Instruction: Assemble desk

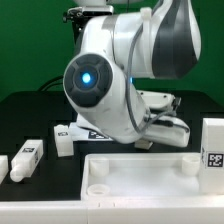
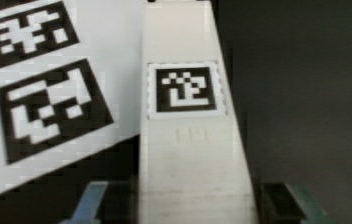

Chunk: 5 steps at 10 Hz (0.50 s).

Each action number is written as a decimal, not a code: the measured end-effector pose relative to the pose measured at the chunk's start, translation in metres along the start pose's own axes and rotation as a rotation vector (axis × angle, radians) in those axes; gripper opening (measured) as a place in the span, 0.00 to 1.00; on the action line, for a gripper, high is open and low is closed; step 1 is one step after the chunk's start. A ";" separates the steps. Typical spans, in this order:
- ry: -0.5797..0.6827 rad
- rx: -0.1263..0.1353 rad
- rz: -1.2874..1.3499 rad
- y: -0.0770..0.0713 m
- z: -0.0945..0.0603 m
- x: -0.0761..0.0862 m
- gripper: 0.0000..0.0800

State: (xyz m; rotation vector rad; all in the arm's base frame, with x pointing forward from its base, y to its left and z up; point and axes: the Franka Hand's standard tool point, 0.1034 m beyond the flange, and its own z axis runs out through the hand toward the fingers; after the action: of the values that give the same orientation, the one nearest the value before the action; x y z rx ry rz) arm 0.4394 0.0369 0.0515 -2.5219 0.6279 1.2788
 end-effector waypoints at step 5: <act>0.393 0.005 -0.127 0.000 -0.070 -0.005 0.36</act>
Offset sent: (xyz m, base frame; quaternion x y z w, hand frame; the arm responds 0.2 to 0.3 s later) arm 0.0000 0.0000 0.0000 0.0000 0.1938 0.0000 0.9810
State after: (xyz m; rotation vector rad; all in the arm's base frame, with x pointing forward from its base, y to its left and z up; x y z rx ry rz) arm 0.4865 0.0105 0.0967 -2.7796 0.5336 0.7420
